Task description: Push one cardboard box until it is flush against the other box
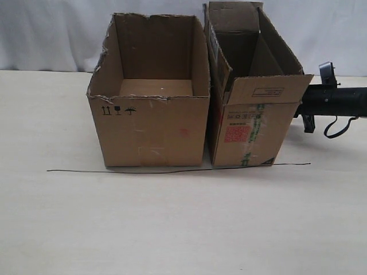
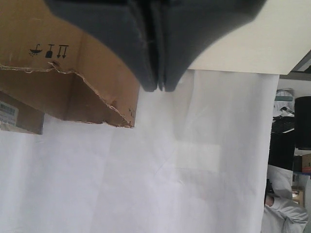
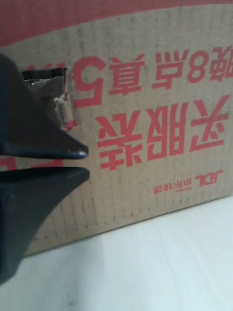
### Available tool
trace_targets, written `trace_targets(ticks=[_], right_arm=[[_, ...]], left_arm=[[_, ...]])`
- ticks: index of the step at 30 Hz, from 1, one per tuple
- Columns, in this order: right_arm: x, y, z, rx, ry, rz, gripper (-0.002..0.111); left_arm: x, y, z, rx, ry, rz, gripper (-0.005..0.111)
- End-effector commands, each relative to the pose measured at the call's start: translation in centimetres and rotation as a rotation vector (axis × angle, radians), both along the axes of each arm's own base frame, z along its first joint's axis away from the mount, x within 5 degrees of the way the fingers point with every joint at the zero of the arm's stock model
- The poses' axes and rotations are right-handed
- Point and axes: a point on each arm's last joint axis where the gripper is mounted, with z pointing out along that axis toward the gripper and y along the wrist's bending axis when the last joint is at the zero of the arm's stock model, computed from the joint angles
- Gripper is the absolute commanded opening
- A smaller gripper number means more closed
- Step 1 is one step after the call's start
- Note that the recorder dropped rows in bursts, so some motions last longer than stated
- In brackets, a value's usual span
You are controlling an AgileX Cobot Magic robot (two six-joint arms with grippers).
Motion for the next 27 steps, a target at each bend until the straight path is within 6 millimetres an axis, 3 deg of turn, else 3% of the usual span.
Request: trace_targets(ticks=[1, 17, 27], right_arm=[[0.1, 0.2, 0.2, 0.011, -0.020, 0.012, 0.005], [0.2, 0.3, 0.4, 0.045, -0.011, -0.005, 0.005], [0.3, 1.5, 0.4, 0.042, -0.019, -0.002, 0.005]], left_arm=[[0.0, 0.0, 0.0, -0.004, -0.009, -0.009, 0.000], [0.0, 0.0, 0.0, -0.004, -0.009, -0.009, 0.000], [0.0, 0.0, 0.0, -0.004, -0.009, -0.009, 0.000]])
